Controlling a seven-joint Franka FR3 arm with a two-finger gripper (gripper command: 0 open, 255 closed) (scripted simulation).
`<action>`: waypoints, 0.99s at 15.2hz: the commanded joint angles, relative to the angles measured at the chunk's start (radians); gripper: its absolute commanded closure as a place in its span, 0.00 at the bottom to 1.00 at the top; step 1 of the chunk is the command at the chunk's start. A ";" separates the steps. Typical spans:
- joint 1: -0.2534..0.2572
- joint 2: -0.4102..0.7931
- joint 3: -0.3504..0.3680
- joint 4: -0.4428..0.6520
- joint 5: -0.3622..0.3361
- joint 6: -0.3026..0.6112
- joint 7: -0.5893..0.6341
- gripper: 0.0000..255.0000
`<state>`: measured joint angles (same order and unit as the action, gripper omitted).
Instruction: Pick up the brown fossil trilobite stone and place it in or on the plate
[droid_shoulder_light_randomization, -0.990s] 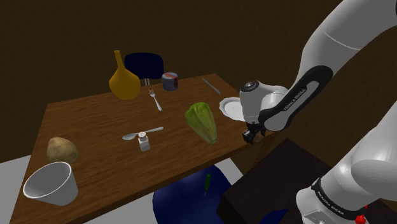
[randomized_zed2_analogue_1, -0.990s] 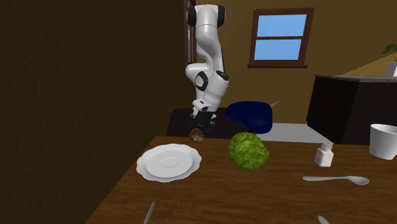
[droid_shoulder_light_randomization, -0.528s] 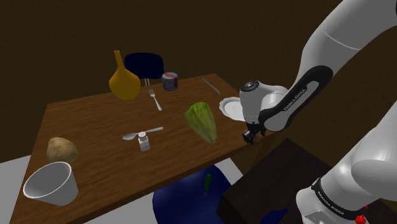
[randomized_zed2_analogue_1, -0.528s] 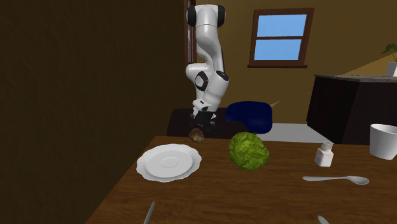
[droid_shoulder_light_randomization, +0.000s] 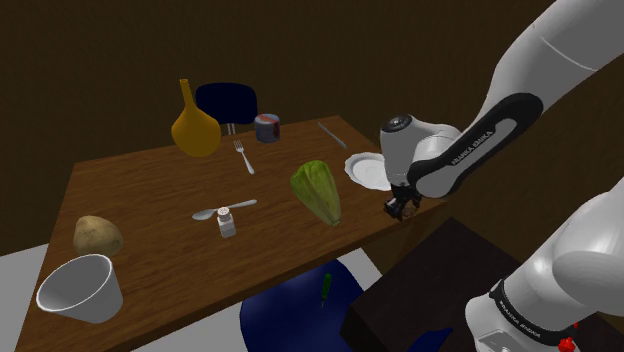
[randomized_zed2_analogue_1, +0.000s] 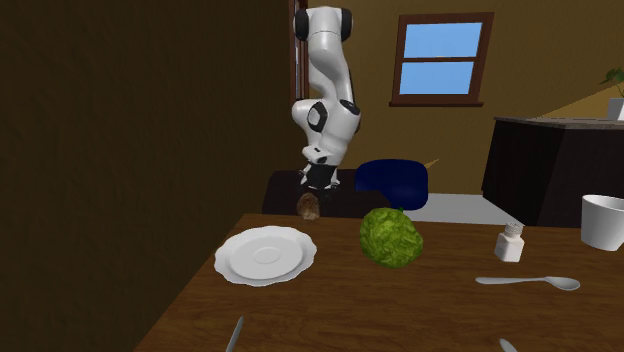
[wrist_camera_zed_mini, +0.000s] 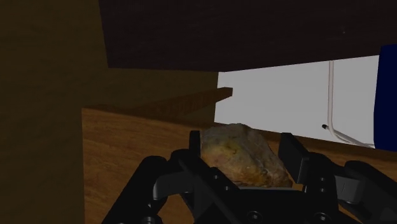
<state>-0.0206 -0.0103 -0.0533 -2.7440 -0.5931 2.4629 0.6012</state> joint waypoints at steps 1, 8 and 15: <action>0.004 -0.032 0.004 0.000 0.024 -0.030 -0.022 1.00; 0.017 -0.148 0.008 0.001 0.088 -0.136 -0.092 1.00; -0.007 -0.055 -0.022 0.147 0.093 -0.168 -0.165 1.00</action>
<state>-0.0213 -0.1035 -0.0687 -2.6329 -0.4969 2.2888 0.4457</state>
